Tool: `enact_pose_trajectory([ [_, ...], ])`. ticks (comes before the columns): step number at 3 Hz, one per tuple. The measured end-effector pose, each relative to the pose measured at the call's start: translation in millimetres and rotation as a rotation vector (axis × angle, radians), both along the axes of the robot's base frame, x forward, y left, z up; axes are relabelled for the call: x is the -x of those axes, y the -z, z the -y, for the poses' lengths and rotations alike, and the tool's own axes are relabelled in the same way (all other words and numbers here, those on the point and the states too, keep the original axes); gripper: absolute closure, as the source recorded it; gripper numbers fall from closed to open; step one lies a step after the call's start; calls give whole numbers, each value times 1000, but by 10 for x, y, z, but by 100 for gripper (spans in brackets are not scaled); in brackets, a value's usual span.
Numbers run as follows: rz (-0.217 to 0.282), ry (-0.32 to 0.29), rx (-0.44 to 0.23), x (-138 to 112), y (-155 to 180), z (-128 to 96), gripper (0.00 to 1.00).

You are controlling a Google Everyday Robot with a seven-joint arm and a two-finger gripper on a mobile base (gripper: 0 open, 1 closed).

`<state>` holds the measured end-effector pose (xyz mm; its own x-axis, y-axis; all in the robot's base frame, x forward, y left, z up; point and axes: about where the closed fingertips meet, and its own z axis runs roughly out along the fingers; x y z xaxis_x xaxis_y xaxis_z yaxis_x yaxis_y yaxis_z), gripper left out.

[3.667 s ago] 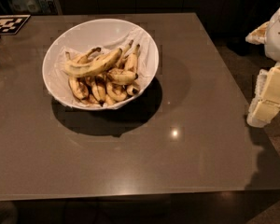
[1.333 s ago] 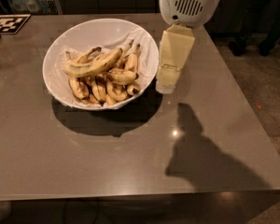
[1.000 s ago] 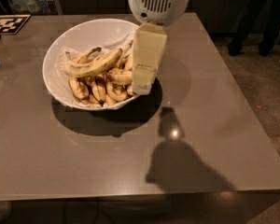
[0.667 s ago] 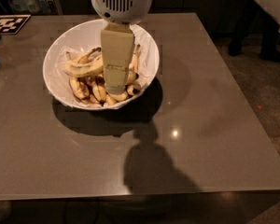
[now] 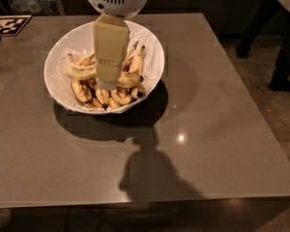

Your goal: Pick banana from white bowl

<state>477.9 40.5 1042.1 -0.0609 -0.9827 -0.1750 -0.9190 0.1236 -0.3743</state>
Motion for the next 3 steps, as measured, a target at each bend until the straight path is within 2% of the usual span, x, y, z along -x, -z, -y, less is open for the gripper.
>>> enact_pose_trajectory([
  [1, 8, -27, -5, -148, -28, -291, 0],
  [2, 0, -76, 24, -314, 63, -636, 0],
  [3, -33, -91, 44, -429, 249, -774, 0],
])
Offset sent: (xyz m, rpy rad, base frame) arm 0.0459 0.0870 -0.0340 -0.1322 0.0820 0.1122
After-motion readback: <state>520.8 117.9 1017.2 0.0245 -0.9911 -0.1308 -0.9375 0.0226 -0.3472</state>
